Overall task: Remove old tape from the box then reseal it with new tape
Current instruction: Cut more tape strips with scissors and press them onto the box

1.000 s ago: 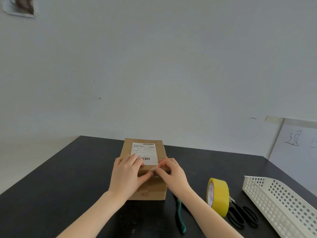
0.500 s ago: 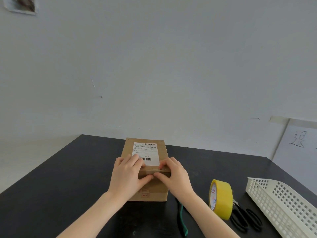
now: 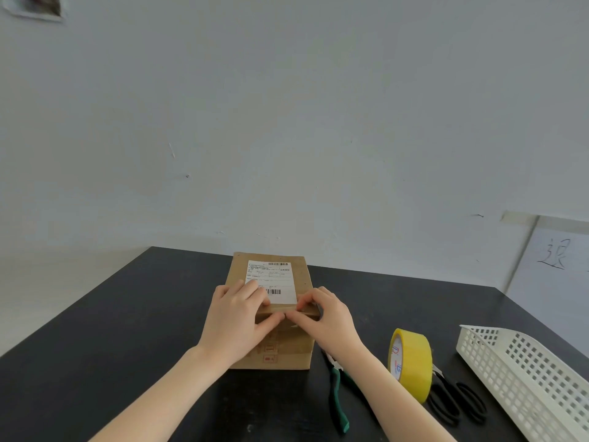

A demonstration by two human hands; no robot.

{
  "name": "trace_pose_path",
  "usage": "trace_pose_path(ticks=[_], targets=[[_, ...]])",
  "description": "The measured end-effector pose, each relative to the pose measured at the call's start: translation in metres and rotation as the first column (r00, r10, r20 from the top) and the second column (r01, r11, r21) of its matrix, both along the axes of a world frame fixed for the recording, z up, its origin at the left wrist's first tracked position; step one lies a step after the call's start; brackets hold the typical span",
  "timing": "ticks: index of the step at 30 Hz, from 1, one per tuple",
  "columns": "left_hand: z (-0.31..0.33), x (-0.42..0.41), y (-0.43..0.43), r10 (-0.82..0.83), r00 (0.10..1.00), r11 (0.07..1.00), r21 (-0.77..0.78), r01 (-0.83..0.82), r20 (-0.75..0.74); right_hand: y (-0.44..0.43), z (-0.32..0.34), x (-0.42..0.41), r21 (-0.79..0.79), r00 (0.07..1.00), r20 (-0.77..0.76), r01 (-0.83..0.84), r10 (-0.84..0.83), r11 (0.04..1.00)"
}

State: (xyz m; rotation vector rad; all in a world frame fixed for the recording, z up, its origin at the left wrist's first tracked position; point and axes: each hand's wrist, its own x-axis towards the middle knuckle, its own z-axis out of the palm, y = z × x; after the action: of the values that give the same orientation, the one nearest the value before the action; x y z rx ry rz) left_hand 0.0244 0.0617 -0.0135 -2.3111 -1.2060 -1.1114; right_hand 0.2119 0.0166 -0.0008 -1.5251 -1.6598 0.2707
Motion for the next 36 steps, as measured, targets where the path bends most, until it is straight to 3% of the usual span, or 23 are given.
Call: trace_pose_path(ticks=[9,16,36], targets=[[0.005,0.005,0.005,0.030,0.999,0.997,-0.074,-0.028,0.022,0.007,-0.004,-0.008,0.006,0.999,0.000,0.036,-0.036,0.999],[0.017,0.011,0.006,0.030,0.995,0.966,-0.260,-0.005,0.091,0.013,0.002,-0.011,-0.027,0.996,-0.049,0.070,-0.071,0.997],[0.030,0.018,0.007,0.118,0.978,0.908,-0.418,-0.037,0.170,0.028,0.013,-0.018,-0.059,0.982,-0.015,0.185,-0.186,0.981]])
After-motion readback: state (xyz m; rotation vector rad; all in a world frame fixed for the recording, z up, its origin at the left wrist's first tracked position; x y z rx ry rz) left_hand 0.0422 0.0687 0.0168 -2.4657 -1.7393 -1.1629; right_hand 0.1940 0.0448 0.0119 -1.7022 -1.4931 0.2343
